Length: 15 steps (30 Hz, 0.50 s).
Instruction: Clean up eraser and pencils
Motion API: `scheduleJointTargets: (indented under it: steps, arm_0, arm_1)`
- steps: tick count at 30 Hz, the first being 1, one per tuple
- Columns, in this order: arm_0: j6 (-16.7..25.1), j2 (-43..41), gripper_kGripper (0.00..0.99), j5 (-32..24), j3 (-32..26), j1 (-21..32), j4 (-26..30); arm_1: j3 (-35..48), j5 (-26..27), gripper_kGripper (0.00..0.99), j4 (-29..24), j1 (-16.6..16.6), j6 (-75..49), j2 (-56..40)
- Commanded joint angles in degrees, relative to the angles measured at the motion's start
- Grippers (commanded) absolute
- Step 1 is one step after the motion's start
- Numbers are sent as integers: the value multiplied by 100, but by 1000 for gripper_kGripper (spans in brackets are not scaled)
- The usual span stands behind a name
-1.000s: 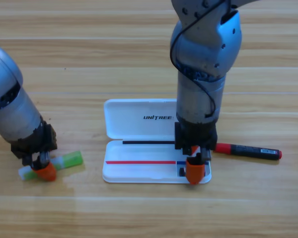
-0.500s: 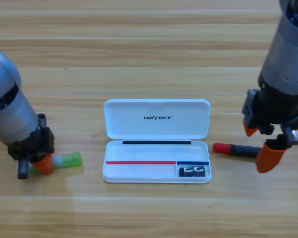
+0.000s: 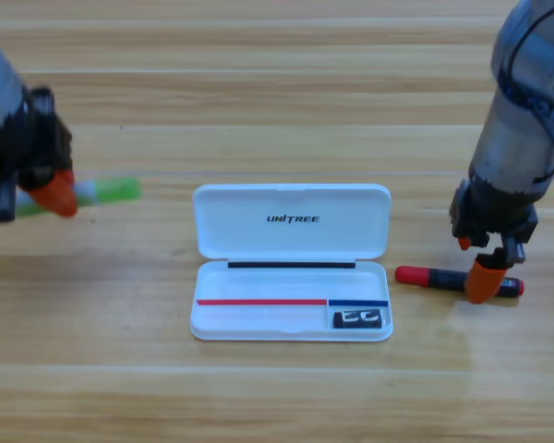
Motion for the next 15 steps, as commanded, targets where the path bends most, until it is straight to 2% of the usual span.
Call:
scheduleJointTargets:
  steps: [1, 6, 7, 10, 12, 13, 15]
  arm_0:
    - [-187, 124, 0, 111, -783, -619, 621]
    - [-477, 432, 0, 102, -1337, -1024, 1052]
    - [-521, 502, 0, 93, -1407, -1094, 1087]
    - [-653, 722, 0, 49, -1600, -1322, 1210]
    - [-706, 836, 0, 32, -1680, -1445, 1236]
    - [-723, 880, 0, 32, -1715, -1507, 1236]
    - [-758, 986, 0, 23, -1767, -1612, 1236]
  arm_1:
    - [-91, 73, 752, -207, -178, -72, 688]
    - [-126, 73, 741, -251, -178, -89, 908]
    - [-135, 73, 692, -268, -178, -89, 952]
    - [-161, 73, 328, -259, -178, -177, 1057]
    - [-117, 73, 31, -259, -178, -230, 1066]
    - [-82, 73, 0, -259, -178, -248, 1040]
    - [-20, 37, 0, -224, -178, -265, 908]
